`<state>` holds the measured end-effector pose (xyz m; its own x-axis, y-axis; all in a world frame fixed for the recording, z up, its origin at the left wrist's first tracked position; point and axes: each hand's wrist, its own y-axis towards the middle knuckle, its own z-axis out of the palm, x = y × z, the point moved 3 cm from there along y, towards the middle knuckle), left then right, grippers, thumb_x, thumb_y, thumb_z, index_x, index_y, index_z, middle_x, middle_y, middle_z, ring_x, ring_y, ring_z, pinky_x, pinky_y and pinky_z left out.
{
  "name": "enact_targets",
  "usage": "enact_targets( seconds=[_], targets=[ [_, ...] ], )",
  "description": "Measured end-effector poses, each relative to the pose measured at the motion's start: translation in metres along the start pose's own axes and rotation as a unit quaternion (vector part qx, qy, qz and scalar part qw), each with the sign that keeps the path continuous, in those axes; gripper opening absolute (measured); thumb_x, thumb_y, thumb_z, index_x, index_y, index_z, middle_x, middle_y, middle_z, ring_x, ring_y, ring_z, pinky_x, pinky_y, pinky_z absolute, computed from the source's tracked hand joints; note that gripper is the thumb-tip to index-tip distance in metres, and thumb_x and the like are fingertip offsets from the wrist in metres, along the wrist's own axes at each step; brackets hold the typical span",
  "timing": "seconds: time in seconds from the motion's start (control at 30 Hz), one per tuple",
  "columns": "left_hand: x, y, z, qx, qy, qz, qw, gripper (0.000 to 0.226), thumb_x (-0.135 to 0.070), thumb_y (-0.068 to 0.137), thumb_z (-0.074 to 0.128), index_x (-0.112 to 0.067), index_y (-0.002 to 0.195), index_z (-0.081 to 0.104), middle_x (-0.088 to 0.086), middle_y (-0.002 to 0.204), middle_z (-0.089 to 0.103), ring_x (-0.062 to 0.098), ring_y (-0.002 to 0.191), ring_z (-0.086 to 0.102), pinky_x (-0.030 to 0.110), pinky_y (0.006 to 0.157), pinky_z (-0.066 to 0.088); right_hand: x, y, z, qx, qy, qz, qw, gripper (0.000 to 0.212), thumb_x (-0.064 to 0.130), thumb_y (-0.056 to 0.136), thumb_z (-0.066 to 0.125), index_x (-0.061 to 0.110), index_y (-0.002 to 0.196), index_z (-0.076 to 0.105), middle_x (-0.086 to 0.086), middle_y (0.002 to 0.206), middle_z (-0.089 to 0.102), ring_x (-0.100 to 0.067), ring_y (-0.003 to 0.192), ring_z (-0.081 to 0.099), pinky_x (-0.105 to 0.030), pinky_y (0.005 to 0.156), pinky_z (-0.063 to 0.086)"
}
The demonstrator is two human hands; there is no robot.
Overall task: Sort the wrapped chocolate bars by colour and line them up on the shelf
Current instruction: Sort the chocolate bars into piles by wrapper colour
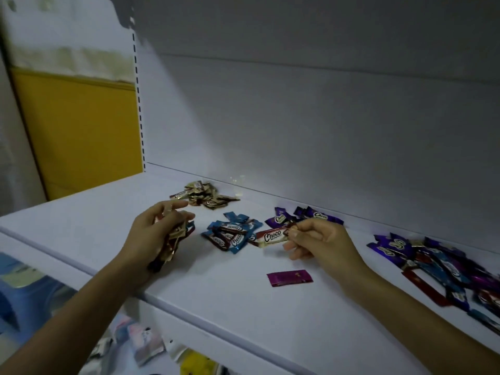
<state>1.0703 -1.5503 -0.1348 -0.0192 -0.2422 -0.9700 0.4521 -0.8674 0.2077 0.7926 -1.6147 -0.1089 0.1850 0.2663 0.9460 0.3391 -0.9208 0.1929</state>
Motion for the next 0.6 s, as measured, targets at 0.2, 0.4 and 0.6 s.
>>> enact_targets(
  seconds=[0.2, 0.4, 0.6],
  targets=[
    [0.001, -0.001, 0.004, -0.016, 0.0, 0.005, 1.0, 0.014, -0.012, 0.09, 0.061, -0.02, 0.1, 0.069, 0.002, 0.09, 0.075, 0.013, 0.085, 0.071, 0.015, 0.059, 0.051, 0.03, 0.08, 0.056, -0.002, 0.036, 0.027, 0.999, 0.007, 0.013, 0.09, 0.062, 0.009, 0.094, 0.066, -0.001, 0.071, 0.073, -0.008, 0.054, 0.065, -0.019, 0.055, 0.053],
    [-0.001, -0.003, 0.001, -0.018, -0.022, 0.006, 1.0, 0.016, -0.01, 0.091, 0.059, -0.019, 0.099, 0.069, 0.005, 0.089, 0.074, 0.018, 0.084, 0.072, 0.016, 0.057, 0.052, 0.038, 0.144, 0.101, 0.017, 0.021, 0.117, 0.993, 0.03, 0.016, 0.094, 0.057, -0.002, 0.118, 0.056, -0.012, 0.085, 0.07, -0.016, 0.062, 0.065, -0.024, 0.059, 0.053],
    [-0.001, -0.001, 0.002, -0.025, -0.037, 0.025, 0.999, 0.015, -0.007, 0.09, 0.06, -0.017, 0.096, 0.07, 0.005, 0.085, 0.074, 0.017, 0.078, 0.072, 0.016, 0.057, 0.052, 0.036, 0.098, 0.135, 0.136, -0.038, -0.009, 0.99, 0.039, 0.052, 0.091, 0.051, 0.018, 0.104, 0.064, 0.0, 0.078, 0.073, -0.01, 0.057, 0.065, -0.021, 0.053, 0.05]
  ],
)
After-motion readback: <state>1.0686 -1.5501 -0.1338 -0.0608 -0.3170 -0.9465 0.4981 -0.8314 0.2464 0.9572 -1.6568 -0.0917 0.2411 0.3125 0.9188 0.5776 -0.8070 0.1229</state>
